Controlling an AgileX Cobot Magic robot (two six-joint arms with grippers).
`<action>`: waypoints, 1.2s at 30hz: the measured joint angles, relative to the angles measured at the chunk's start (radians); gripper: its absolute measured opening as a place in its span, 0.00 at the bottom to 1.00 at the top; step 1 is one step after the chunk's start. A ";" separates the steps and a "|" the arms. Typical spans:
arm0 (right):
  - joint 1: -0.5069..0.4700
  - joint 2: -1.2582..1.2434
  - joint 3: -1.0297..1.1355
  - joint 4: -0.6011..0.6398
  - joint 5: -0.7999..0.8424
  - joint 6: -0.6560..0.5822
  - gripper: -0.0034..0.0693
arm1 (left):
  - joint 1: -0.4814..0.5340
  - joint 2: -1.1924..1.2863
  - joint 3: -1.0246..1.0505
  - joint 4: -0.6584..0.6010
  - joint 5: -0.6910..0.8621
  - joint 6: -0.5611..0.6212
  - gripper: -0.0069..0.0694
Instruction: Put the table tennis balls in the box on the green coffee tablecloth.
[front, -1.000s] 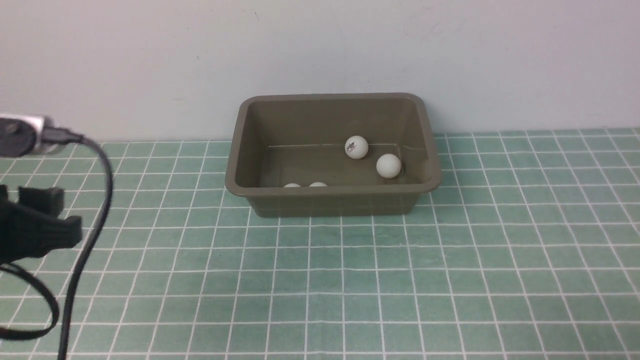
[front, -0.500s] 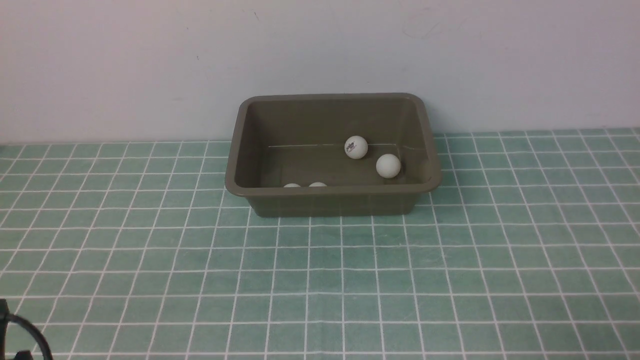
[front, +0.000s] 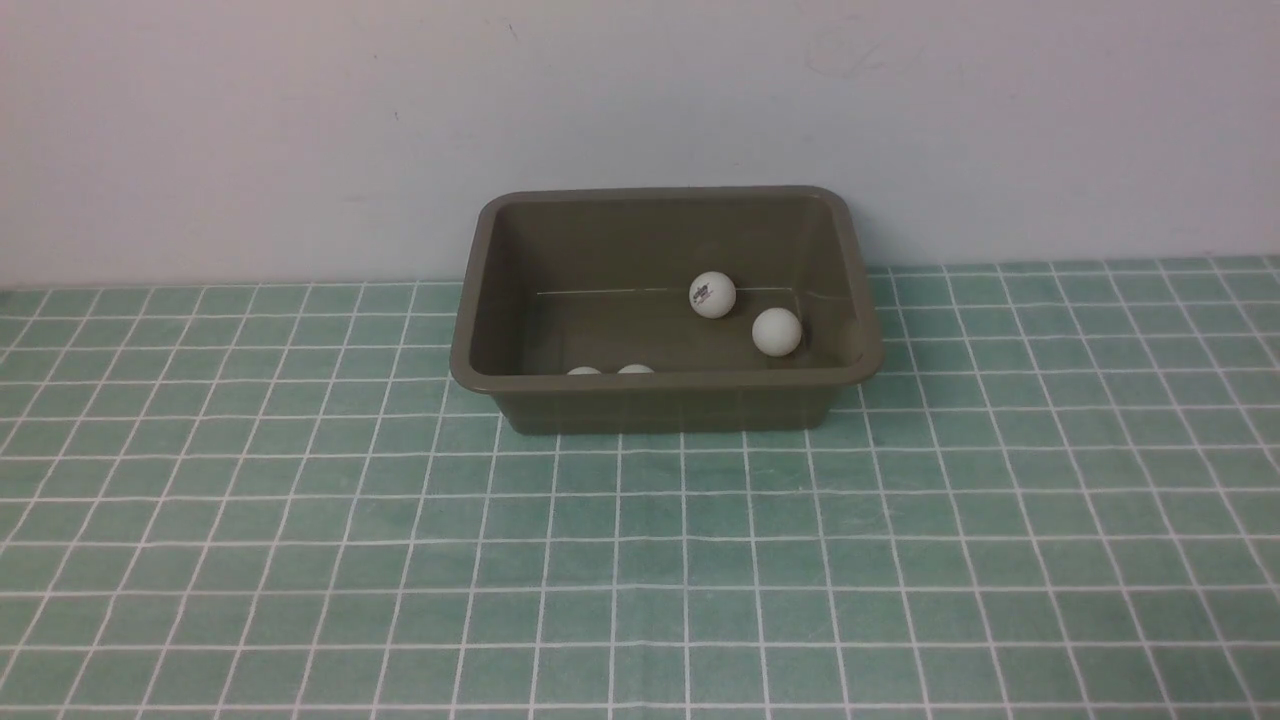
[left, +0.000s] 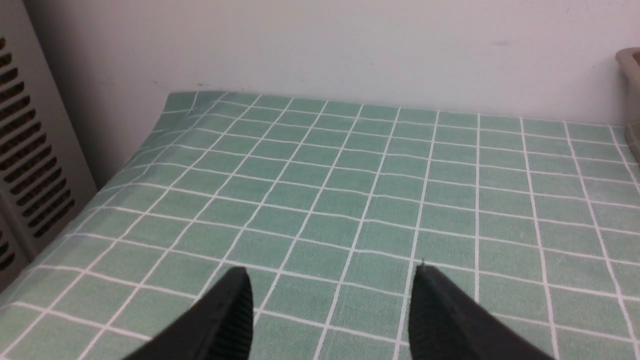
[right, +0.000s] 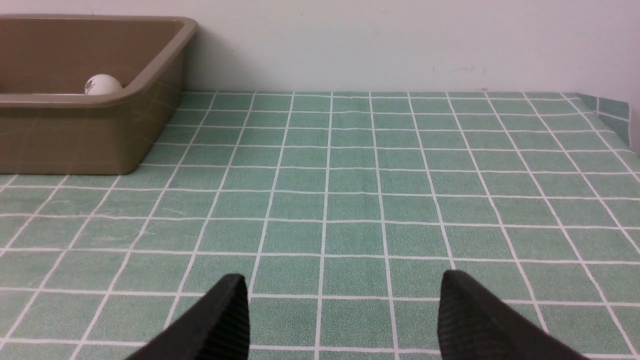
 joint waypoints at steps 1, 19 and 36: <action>0.000 0.000 0.000 0.000 0.000 0.000 0.68 | -0.001 0.000 0.000 0.000 0.000 0.000 0.59; 0.000 0.000 0.000 0.000 0.000 0.000 0.68 | -0.005 0.000 0.000 0.000 -0.065 -0.020 0.59; 0.000 0.000 0.000 0.000 0.000 0.000 0.68 | -0.005 0.000 0.000 -0.500 0.000 0.553 0.59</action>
